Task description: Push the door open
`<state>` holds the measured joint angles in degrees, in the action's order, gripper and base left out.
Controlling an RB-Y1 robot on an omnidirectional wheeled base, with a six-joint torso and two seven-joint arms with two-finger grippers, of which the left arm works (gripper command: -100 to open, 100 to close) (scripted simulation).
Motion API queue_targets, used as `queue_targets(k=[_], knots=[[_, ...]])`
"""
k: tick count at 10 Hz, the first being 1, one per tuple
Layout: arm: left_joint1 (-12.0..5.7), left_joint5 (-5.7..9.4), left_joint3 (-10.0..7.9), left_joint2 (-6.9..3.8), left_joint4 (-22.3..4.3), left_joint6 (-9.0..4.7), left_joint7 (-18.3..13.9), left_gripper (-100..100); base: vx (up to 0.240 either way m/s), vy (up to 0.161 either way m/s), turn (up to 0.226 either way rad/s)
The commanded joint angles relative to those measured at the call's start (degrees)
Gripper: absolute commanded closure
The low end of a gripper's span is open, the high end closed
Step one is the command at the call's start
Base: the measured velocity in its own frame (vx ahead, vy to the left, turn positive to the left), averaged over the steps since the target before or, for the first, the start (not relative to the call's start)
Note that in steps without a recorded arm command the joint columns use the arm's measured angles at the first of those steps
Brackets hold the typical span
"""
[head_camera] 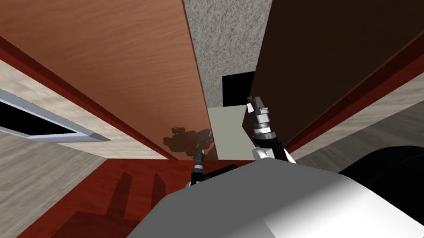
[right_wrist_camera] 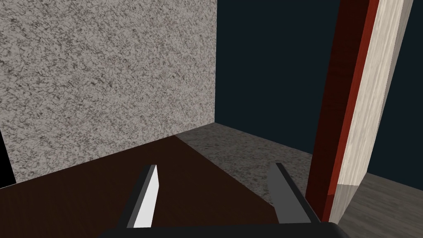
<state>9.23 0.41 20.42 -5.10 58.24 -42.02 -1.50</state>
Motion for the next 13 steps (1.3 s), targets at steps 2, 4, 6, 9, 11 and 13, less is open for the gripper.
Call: queue_targets(k=[2,4,6,9,11,13], knots=[[-0.66,0.13,-0.5,0.33,-1.03,-0.25,0.09,-100,0.206,-0.067,-0.03],[-1.06,0.21,-0.83,0.68,-1.68,-0.4,0.16,-100,0.189,-0.067,-0.027],[-1.08,0.22,-0.87,0.75,-1.69,-0.38,0.17,-100,0.126,-0.031,-0.011],[-1.08,0.22,-0.87,0.75,-1.69,-0.38,0.17,100,-0.016,0.004,-0.007],[-1.08,0.22,-0.87,0.75,-1.69,-0.38,0.17,100,0.0,0.0,0.0],[-1.5,0.52,-1.74,0.61,-1.91,-0.23,0.42,100,0.052,-0.015,0.014]])
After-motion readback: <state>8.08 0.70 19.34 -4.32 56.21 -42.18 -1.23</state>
